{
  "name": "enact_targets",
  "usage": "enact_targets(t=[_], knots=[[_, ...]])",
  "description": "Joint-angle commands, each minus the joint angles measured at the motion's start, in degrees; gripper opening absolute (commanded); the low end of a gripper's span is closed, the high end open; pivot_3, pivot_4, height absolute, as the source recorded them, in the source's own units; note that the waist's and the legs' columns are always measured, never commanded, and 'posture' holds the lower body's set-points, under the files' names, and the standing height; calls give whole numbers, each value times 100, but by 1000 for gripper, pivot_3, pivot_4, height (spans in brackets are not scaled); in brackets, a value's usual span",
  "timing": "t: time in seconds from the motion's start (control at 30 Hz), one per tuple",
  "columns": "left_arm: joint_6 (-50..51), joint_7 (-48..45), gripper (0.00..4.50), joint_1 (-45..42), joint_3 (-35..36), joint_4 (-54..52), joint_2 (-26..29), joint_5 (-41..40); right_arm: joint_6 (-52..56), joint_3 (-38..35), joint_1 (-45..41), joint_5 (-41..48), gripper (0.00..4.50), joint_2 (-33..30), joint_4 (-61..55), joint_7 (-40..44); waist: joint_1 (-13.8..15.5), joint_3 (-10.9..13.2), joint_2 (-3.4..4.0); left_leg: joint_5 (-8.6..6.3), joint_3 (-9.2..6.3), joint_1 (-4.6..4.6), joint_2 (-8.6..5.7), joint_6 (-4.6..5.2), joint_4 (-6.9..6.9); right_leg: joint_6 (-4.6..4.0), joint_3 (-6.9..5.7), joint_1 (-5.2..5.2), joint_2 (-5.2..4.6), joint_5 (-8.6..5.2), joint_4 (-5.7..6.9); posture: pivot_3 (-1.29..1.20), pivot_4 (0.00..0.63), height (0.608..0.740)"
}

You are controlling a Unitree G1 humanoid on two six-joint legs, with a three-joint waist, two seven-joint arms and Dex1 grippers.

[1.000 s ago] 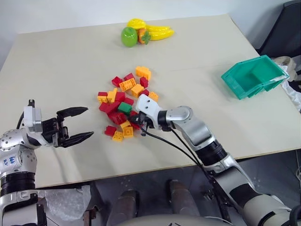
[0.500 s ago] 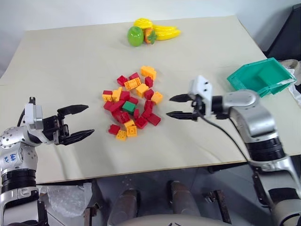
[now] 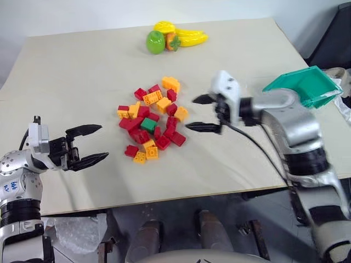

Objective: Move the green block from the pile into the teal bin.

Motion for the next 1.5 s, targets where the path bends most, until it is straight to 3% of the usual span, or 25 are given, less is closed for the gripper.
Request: enact_targets(t=[0.03, 0.3, 0.67, 0.7, 0.97, 1.3, 1.5], knots=[[-37, -115, 4500, 127, 169, -239, 79, -98, 30, 200, -246, -259, 4488, 259, 342, -353, 19, 0, 0, 0, -1, -2, -1, 0, 0, 0, 0, 0, 0, 0, 8, 0, 150, 740], [-25, 118, 4500, 608, 433, -726, 11, -182, -94, 1026, -980, -1041, 4488, 1551, 2265, -1058, -19, -1, -1, -3, -6, -6, -14, 6, -2, 1, -11, 0, -8, 1, 8, 0, 150, 740], [-17, 335, 4500, 843, 565, -963, -43, -199, -648, 942, -1351, -1381, 4488, 2433, 3687, -1326, -150, -1, 0, -4, -8, -2, -12, 4, -1, 0, -11, 1, -6, 0, 13, 0, 150, 740], [-20, 343, 4500, 834, 561, -963, -48, -197, -505, 943, -1355, -1359, 4104, 2451, 3647, -1233, -157, -1, 0, -4, -8, -2, -11, 3, -1, 0, -11, 1, -5, 0, 13, 0, 150, 740], [-31, 365, 4500, 601, 456, -824, -70, -125, 116, 578, -1072, -1143, 1554, 2078, 2284, -1067, -148, 0, 0, -5, -7, -3, -11, 2, -1, 0, -11, 0, -6, 0, 13, 0, 150, 740], [-54, 365, 4500, -13, -104, -609, -463, 77, 732, -51, -519, -596, 1471, 1133, 370, -914, -123, -1, -2, -5, -7, -4, -12, 2, -1, 0, -13, 0, -5, 0, 13, 0, 150, 740], [-139, 548, 4500, -655, -959, -626, -988, 562, -285, -632, -42, -674, 1471, -70, 50, -803, -7, -1, -3, -5, -2, -6, -25, 8, 5, 4, -10, 3, -11, 2, 9, 0, 150, 740]])
